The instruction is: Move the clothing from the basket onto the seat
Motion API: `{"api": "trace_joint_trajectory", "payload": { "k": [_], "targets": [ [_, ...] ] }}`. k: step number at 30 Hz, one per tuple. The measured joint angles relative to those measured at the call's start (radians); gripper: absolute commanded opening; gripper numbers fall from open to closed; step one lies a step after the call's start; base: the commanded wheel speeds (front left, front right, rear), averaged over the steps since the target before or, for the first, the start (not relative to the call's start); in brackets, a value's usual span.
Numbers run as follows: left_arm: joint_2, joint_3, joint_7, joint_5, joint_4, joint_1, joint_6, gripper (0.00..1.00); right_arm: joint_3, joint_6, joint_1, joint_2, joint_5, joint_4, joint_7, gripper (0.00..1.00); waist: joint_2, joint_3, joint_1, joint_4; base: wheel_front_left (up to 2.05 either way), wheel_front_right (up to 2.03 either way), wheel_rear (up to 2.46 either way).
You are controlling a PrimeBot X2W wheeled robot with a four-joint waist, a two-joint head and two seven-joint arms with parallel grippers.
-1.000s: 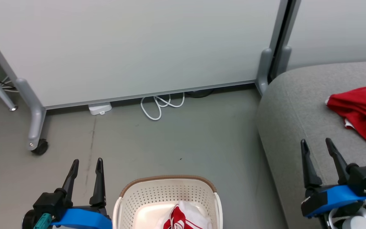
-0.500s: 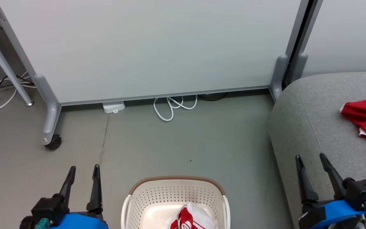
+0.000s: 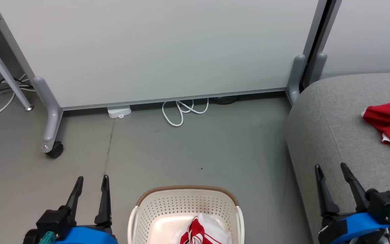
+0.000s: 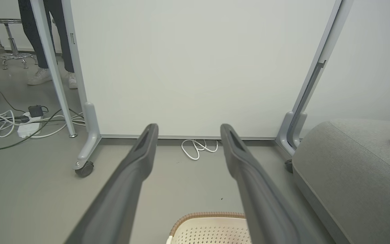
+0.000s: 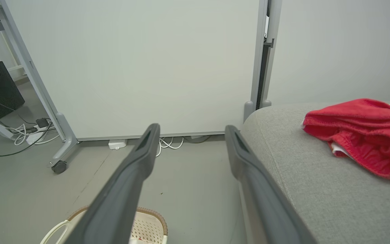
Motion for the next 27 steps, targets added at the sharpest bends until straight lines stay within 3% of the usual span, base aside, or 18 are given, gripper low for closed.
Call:
{"api": "trace_joint_trajectory", "payload": {
  "k": [14,27],
  "targets": [
    [0.003,-0.063,0.0,-0.006,0.049,-0.062,0.0,1.0,0.015,0.0,-0.027,0.0,0.008,-0.017,-0.007,1.0,0.0,0.06,0.0,-0.02,0.0,0.0,0.0],
    [0.013,-0.253,-0.001,-0.068,0.274,-0.256,0.0,1.0,0.055,0.0,-0.125,0.0,-0.003,-0.081,-0.016,1.0,0.0,0.273,0.0002,-0.094,0.0,0.0,0.0]
  ]
}}
